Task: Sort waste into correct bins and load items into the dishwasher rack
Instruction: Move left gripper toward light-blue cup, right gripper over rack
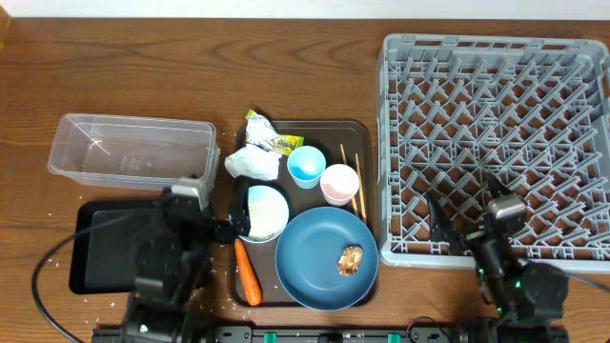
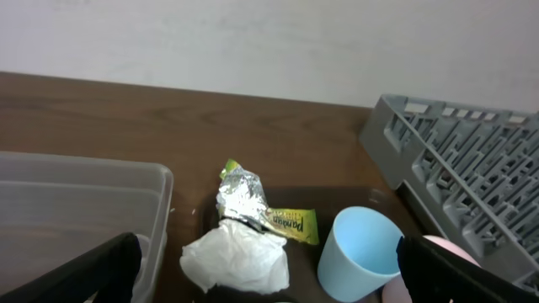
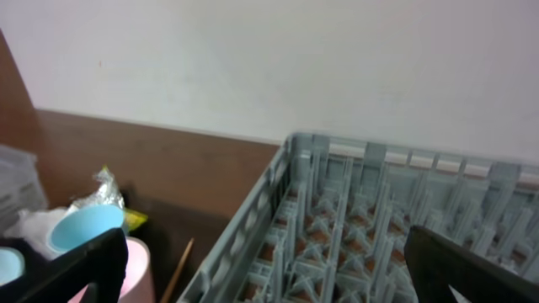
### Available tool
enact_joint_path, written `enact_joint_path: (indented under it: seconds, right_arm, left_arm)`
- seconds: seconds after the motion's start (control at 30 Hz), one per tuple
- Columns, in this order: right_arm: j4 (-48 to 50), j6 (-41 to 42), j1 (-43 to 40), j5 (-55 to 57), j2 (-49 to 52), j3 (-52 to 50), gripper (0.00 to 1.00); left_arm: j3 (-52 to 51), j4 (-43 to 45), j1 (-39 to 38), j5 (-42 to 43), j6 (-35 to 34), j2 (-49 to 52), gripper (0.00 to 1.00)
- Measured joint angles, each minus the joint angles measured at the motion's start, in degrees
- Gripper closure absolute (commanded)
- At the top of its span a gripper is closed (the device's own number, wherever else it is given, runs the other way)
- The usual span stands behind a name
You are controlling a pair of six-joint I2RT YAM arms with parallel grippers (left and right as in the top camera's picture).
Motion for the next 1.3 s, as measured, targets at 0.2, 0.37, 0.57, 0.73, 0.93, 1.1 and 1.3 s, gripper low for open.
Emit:
enact_joint_path:
  seconds: [0.2,0.37,0.57,0.73,0.93,1.1,1.3]
  right_arm:
    - [-15.2,1.8,0.0,-1.9,14.7,14.7,0.01]
    - [-27.3,2.4,0.0,-2.7,26.0,26.9,0.01]
    - [-35.3,2.6,0.0,-3.8,35.4,38.3,0.01]
    - [-34.4,2.6,0.0,-7.7,37.6,41.8,0.01]
    - [-34.7,2.6,0.0,-13.9,37.7,42.1,0.01]
    - [-34.0,2.6,0.0,-16.7,37.7,42.1,0.01]
    - [-37.4,5.2,0.0,-11.6,37.7,42.2,0.01]
  left_arm:
    - [11.5,-9.8,0.0,0.0,0.0,8.6,0.02]
    - [19.4,-18.9,0.0,0.0,0.0,11.4,0.02]
    - [25.3,-26.4,0.0,0.0,0.0,11.6,0.02]
    - [27.4,-30.5,0.0,0.0,0.0,11.6,0.02]
    - [27.5,-29.7,0.0,6.9,0.0,11.7,0.02]
    - [27.5,-27.6,0.0,12.9,-0.2,11.7,0.02]
    - [27.5,-27.0,0.0,14.8,-0.2,12.6,0.02]
